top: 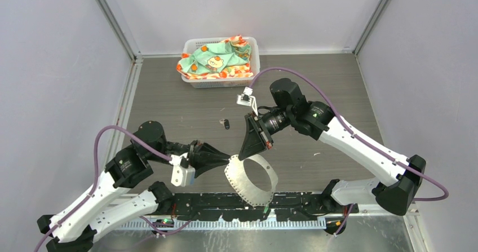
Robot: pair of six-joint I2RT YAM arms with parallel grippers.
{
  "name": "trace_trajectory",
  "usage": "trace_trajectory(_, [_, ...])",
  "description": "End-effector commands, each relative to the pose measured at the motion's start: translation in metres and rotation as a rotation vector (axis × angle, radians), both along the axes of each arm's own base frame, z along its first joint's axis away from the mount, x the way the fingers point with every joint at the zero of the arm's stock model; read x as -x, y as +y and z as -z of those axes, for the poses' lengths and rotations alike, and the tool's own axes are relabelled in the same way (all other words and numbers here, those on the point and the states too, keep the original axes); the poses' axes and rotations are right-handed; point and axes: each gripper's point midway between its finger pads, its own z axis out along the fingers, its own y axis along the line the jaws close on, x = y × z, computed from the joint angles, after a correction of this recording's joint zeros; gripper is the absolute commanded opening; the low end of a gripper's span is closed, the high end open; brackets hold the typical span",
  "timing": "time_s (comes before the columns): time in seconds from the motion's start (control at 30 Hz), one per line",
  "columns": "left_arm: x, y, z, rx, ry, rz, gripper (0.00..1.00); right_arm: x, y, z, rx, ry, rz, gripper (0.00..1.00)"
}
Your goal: Put the keys on the keyring
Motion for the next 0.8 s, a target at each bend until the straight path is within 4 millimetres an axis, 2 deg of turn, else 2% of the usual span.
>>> trace_trajectory(0.0, [-0.0078,0.0023,-0.0048,0.016,-0.051,-0.049,0.19,0.0055,-0.0031,-0.018,-0.052,-0.019,-0.028,0.01])
trace_trajectory(0.3, [-0.0089,0.006,-0.003,0.011,-0.058,-0.069,0.19,0.0075,-0.0026,-0.0171,-0.05,-0.011,-0.037,0.01])
trace_trajectory(0.77, [0.0002,0.0018,-0.0006,-0.007,0.01,-0.012,0.2,0.0087,-0.0009,-0.0174,-0.053,-0.01,-0.039,0.01])
